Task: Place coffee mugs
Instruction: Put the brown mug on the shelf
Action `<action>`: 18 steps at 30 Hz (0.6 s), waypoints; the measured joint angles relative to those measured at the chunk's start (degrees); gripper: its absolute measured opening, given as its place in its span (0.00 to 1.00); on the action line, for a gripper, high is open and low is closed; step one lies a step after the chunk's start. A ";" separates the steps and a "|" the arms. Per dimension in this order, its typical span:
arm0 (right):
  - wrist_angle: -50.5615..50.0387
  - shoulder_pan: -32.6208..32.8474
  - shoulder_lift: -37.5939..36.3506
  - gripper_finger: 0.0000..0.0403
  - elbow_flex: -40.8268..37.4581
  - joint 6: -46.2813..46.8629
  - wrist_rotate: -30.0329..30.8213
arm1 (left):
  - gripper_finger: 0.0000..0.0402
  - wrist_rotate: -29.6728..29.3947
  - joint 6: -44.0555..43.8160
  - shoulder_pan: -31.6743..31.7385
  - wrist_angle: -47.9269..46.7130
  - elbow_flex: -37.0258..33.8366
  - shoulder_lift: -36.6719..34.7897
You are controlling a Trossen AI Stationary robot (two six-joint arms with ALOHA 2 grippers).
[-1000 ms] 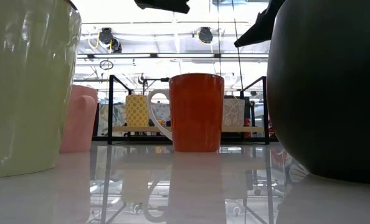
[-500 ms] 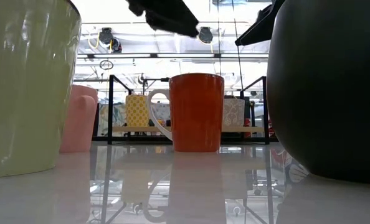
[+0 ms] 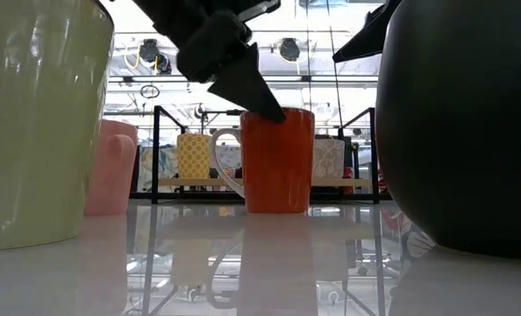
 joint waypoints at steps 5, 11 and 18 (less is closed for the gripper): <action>-0.02 0.09 0.00 0.98 0.00 -0.07 0.01 | 0.34 -0.19 3.85 -1.89 5.32 0.00 -0.50; -0.04 0.09 0.00 0.98 0.00 -0.14 0.02 | 0.34 -4.84 4.28 -1.65 8.07 0.04 -0.61; 0.00 0.09 0.00 0.98 0.00 0.48 0.02 | 0.44 -6.14 -3.34 -0.18 3.12 0.04 -0.59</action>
